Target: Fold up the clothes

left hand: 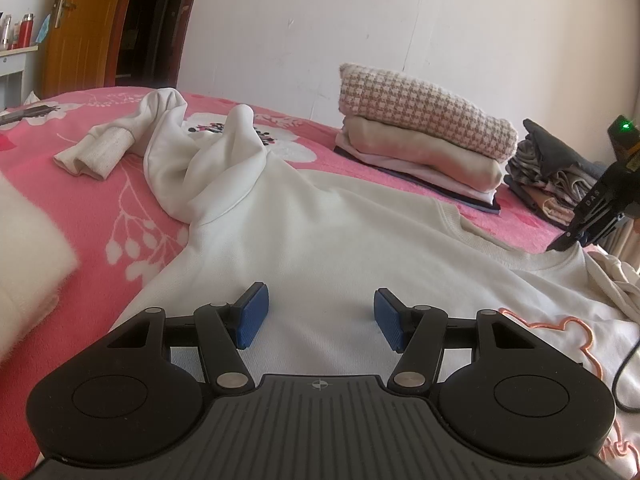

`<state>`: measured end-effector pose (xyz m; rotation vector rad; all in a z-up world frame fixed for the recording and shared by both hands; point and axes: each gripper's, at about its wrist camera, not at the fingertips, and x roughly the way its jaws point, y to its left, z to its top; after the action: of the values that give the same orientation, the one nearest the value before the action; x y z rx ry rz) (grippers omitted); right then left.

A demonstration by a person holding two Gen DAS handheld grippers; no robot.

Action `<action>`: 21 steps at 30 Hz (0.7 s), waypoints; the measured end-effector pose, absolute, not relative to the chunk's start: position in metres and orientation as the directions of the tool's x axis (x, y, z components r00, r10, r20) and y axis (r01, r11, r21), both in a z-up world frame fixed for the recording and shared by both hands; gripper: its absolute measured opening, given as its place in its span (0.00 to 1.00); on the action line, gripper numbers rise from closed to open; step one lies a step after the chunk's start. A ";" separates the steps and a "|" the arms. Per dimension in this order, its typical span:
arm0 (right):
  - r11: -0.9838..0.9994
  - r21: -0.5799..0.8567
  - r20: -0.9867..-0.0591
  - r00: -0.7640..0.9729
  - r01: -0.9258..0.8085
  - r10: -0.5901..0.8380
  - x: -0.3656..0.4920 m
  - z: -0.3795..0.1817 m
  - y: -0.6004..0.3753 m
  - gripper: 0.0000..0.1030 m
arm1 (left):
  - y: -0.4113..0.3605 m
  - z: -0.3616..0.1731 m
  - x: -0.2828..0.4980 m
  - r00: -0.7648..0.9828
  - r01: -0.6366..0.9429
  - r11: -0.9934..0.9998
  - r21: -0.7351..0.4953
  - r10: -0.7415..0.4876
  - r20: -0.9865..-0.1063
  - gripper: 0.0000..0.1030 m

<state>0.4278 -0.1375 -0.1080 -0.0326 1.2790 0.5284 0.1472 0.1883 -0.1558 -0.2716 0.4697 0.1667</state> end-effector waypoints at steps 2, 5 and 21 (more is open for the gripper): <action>0.870 0.236 -0.899 0.243 -0.433 0.364 0.419 -0.102 -0.135 0.15 | 0.188 -0.156 0.147 0.879 -0.220 0.951 -0.219 0.096 -0.467 0.57; 0.868 0.172 -0.856 0.366 -0.466 0.366 0.406 -0.091 -0.137 0.13 | 0.188 -0.156 0.148 0.879 -0.220 0.951 -0.218 0.096 -0.467 0.57; 0.959 -0.136 -0.713 0.697 -0.249 0.080 0.410 -0.134 -0.113 0.36 | 0.188 -0.156 0.146 0.879 -0.221 0.952 -0.214 0.099 -0.467 0.57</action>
<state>0.4102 -0.1128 -0.1337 -0.2297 0.7799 0.1852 0.1462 0.1880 -0.1560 -0.2668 0.4695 0.1684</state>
